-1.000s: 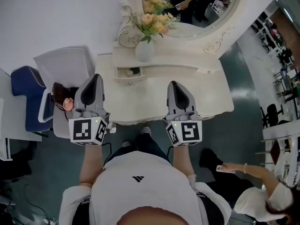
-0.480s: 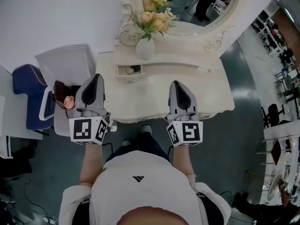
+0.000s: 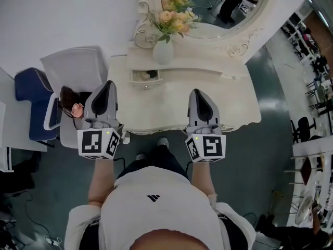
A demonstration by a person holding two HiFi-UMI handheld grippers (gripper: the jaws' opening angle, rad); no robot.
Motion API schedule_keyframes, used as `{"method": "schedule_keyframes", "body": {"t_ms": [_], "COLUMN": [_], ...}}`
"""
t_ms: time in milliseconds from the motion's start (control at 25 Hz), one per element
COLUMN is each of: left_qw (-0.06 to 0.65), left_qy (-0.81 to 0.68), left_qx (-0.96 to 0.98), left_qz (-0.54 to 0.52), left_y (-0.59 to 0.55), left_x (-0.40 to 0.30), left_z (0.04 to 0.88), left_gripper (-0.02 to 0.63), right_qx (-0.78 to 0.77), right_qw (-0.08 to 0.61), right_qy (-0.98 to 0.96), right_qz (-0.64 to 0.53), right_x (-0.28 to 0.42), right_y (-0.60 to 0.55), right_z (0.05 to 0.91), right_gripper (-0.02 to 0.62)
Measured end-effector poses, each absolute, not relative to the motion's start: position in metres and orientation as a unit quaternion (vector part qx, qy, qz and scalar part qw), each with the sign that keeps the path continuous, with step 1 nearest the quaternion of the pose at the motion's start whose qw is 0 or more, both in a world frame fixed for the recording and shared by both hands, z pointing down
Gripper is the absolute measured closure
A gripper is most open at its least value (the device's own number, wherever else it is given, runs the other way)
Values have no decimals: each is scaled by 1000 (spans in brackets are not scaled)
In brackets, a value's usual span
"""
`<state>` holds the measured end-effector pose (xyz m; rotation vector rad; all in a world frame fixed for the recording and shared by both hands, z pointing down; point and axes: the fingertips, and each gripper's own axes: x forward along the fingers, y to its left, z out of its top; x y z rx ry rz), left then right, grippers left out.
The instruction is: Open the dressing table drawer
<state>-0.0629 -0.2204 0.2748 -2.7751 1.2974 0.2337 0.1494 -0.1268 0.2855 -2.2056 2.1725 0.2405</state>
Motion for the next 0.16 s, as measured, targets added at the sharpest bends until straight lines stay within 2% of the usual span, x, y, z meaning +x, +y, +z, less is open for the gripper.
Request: {"method": "schedule_keyframes", "body": {"t_ms": [160], "left_qw": [33], "left_qy": [421], "left_qx": [-903], "left_qz": [75], "left_y": [-222], "left_x": [-64], "left_z": [277], "left_gripper": [597], "right_qx": [-710], "right_qw": [20], "right_qy": [700], "right_qz": [78], "right_x": [148], "right_y": [-129], "right_z": [287], "right_gripper": [606]}}
